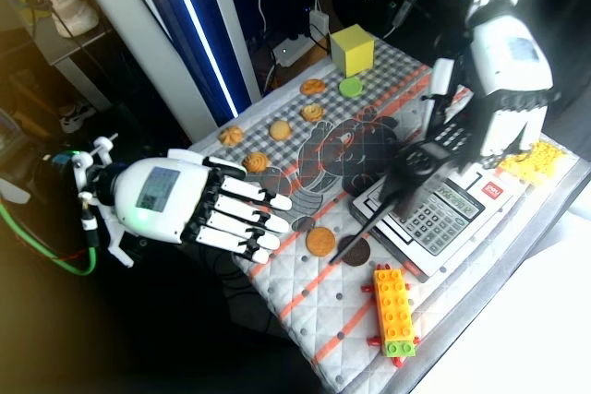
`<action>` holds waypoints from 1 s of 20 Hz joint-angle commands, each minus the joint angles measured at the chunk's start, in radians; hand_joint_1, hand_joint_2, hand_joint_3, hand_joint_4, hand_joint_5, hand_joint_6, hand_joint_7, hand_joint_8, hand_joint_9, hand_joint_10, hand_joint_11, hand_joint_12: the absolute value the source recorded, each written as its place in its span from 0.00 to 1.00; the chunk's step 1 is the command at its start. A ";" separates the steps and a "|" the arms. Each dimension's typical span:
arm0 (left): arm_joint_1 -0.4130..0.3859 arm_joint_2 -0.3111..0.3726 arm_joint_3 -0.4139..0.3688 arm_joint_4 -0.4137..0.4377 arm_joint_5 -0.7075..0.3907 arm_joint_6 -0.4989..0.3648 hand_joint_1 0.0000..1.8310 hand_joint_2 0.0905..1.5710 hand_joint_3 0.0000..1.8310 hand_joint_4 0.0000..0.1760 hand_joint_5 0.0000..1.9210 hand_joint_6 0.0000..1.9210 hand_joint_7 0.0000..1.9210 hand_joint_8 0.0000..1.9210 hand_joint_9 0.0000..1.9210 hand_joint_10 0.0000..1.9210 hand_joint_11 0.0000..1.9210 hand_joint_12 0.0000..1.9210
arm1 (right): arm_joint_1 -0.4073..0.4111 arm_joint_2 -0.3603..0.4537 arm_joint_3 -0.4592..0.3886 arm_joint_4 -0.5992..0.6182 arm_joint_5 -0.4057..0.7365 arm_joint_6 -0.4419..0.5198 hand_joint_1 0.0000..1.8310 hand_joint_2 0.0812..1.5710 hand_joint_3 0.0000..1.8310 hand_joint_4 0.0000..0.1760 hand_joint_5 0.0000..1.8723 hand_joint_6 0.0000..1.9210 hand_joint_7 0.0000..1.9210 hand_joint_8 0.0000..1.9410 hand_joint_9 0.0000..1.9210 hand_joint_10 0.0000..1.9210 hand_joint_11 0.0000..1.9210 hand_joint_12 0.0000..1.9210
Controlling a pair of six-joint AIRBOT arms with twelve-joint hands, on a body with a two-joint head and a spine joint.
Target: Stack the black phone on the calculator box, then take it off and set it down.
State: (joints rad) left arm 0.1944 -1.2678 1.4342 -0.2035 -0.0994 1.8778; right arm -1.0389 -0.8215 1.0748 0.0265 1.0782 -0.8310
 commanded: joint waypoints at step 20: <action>0.064 0.247 -0.298 0.035 -0.503 -0.007 0.38 0.53 0.00 0.97 0.02 0.00 0.02 0.00 0.00 0.00 0.00 0.01 | 0.034 -0.007 0.006 0.024 0.127 0.002 0.06 0.82 0.00 0.46 0.24 0.00 0.21 0.00 0.23 0.00 0.24 0.08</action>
State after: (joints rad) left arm 0.2699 -1.0183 1.1236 -0.1722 -0.4644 1.8763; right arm -1.0138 -0.8318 1.0748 0.0292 1.0817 -0.8314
